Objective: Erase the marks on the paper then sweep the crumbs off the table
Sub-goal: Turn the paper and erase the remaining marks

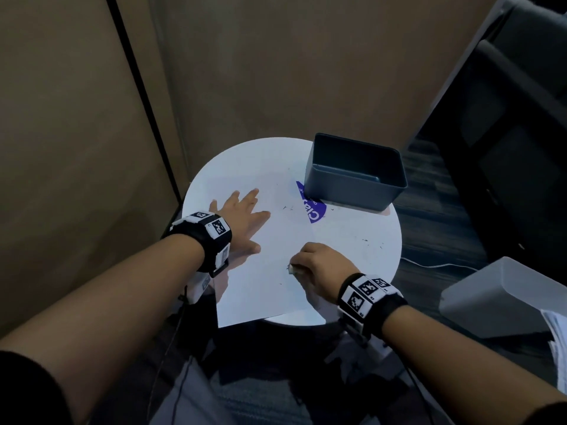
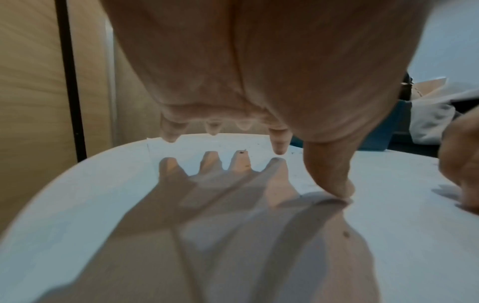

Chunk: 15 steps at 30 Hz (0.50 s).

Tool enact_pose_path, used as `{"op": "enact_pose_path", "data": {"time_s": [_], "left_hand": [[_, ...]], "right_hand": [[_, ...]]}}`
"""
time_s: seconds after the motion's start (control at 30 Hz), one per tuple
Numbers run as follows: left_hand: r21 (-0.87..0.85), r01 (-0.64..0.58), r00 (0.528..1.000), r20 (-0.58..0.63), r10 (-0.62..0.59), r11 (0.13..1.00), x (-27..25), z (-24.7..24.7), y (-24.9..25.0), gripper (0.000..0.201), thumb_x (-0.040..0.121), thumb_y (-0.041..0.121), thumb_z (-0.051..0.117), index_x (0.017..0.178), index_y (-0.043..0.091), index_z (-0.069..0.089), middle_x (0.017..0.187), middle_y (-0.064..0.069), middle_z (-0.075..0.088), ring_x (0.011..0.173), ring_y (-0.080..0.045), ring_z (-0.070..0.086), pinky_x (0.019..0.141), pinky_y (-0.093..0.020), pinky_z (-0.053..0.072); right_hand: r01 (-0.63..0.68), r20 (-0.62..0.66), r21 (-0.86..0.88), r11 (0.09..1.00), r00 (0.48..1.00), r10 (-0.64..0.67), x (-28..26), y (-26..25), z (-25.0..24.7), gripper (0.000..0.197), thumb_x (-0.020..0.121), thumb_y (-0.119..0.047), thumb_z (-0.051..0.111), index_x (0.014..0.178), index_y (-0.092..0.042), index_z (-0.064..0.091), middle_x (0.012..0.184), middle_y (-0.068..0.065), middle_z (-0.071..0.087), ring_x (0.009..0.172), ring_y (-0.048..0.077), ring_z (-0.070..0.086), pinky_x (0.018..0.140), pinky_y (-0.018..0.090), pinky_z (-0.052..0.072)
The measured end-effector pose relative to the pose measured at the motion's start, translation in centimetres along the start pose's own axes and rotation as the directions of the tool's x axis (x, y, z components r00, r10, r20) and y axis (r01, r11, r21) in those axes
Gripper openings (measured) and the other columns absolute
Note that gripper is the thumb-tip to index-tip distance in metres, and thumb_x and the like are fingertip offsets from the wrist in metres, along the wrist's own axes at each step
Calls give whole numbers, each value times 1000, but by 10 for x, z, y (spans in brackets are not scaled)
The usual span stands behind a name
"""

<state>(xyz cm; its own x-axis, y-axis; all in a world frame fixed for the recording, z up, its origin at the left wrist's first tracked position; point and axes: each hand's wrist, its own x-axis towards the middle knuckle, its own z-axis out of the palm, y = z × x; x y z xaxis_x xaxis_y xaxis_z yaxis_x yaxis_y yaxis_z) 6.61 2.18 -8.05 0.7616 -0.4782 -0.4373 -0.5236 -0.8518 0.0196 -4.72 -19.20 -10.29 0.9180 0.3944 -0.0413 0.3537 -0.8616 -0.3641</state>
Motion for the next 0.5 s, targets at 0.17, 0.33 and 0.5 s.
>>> {"op": "enact_pose_path", "data": {"time_s": [0.17, 0.33, 0.5], "left_hand": [[-49, -35, 998, 50, 37, 998, -6, 18, -8, 101, 81, 70, 61, 156, 39, 0, 165, -4, -13, 152, -34, -5, 117, -63, 14], [-56, -11, 997, 74, 16, 998, -3, 19, -6, 103, 81, 68, 63, 155, 42, -4, 165, -1, -17, 152, -33, -9, 118, -62, 12], [-21, -12, 993, 115, 14, 1000, 1, 18, -6, 105, 81, 68, 63, 154, 43, -8, 164, 0, -20, 151, -33, -11, 118, -63, 11]], "right_hand": [[21, -13, -23, 1000, 1000, -21, 13, -12, -6, 20, 93, -24, 59, 104, -14, 72, 98, 6, 65, 89, 27, 61, 75, 38, 53], [47, 13, -24, 999, 999, -46, 30, -28, -4, 17, 90, -19, 59, 99, -14, 73, 94, 6, 66, 88, 28, 60, 73, 38, 51], [129, 142, -37, 991, 982, -122, 4, -33, 4, 19, 87, -19, 54, 88, -19, 72, 89, 3, 66, 81, 27, 60, 66, 36, 52]]}}
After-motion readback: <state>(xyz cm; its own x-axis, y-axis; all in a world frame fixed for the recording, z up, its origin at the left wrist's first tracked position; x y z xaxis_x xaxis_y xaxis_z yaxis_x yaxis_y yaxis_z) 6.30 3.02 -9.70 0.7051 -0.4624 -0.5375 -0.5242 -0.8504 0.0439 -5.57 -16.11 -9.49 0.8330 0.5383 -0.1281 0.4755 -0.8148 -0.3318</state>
